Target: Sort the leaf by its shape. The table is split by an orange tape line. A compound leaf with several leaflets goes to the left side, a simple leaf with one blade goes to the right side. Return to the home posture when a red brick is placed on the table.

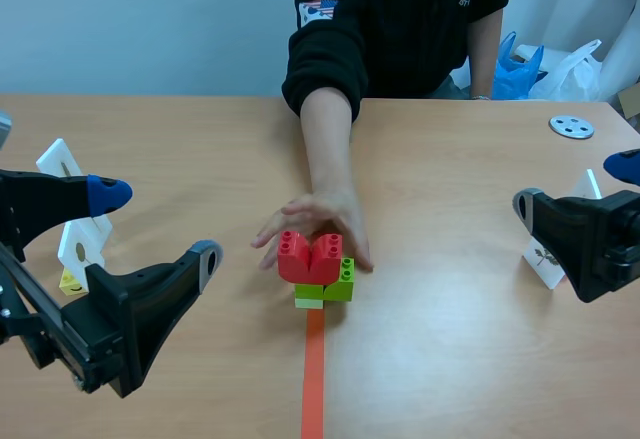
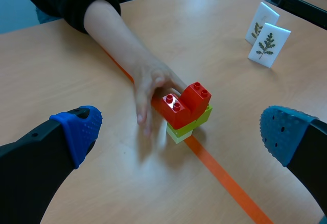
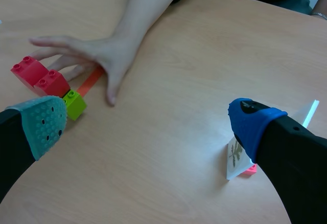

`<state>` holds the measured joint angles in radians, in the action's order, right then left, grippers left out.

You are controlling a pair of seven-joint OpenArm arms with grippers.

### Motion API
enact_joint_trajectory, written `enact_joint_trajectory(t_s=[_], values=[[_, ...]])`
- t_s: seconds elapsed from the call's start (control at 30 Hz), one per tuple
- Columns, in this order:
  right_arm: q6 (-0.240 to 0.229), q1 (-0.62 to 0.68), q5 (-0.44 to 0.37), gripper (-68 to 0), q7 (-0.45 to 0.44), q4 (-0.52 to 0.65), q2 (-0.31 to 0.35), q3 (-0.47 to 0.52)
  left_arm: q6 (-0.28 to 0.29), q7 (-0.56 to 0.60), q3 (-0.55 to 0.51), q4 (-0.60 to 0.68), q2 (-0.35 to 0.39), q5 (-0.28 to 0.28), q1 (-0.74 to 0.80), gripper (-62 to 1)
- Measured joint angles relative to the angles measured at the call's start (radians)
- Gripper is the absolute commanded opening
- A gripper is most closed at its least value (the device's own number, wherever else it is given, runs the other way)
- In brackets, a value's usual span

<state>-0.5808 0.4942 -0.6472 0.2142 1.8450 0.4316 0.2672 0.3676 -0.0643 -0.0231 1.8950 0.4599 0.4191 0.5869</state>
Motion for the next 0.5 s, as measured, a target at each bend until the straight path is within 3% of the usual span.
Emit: enact_joint_trajectory(t_s=[0.5], values=[[0.0, 0.0, 0.0, 0.4, -0.004, 0.0, 0.0, 0.0, -0.015, 0.0, 0.0, -0.001, 0.0, 0.0, 0.0, 1.4]])
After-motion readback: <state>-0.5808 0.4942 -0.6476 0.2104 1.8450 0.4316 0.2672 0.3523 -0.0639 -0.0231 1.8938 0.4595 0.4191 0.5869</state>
